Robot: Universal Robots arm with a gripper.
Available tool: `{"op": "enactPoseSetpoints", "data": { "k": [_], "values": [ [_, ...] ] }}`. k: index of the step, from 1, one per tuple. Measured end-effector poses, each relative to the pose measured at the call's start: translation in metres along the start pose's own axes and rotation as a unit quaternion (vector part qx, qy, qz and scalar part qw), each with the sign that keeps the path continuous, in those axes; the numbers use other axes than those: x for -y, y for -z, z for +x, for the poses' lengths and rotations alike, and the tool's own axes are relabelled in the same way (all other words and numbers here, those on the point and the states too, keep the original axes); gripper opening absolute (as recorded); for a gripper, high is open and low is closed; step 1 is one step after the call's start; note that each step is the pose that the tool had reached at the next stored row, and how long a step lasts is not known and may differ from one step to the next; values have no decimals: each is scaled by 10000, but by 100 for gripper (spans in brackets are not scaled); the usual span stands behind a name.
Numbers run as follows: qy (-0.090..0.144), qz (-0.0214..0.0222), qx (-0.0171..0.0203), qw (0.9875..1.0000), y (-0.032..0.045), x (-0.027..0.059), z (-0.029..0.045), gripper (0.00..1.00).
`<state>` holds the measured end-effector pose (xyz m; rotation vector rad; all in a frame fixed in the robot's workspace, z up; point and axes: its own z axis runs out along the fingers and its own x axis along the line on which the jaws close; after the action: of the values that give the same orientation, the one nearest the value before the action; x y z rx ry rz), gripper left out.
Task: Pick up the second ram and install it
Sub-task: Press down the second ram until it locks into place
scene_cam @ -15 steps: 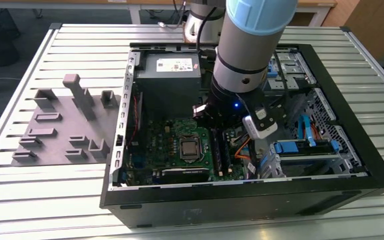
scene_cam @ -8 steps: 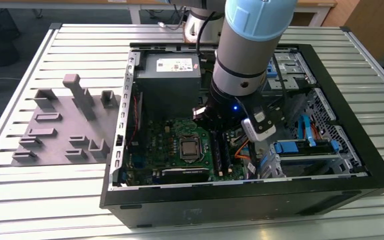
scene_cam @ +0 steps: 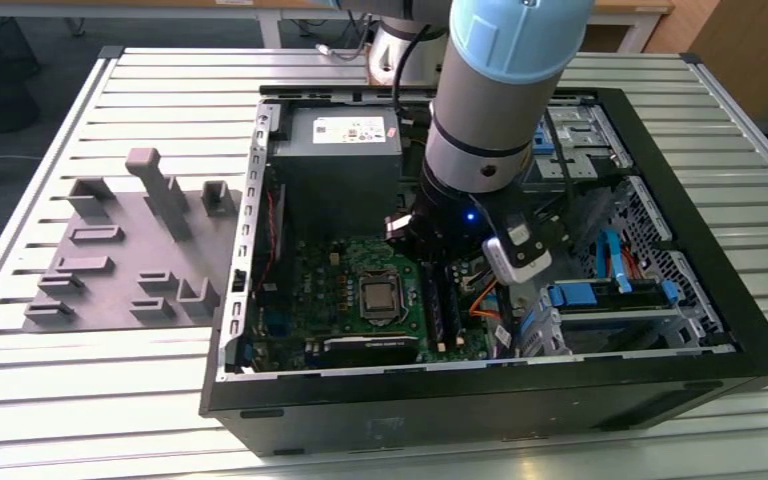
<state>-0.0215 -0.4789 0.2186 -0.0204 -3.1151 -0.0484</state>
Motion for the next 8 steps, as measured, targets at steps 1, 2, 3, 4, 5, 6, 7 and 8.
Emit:
{"op": "enactPoseSetpoints", "data": {
  "k": [1,2,3,4,5,6,7,8],
  "values": [
    [0,4,-4,10000,-41,2,-1,11],
    [0,6,-5,10000,-39,3,0,11],
    [0,4,-5,10000,-35,3,-1,11],
    [0,-6,-2,10000,-28,1,-1,11],
    [1,-20,1,10000,-10,-2,-1,11],
    [1,-29,2,10000,15,-5,-1,11],
    [0,-19,0,10000,59,-4,1,11],
    [0,-14,-2,10000,104,-4,3,11]
  ]
}}
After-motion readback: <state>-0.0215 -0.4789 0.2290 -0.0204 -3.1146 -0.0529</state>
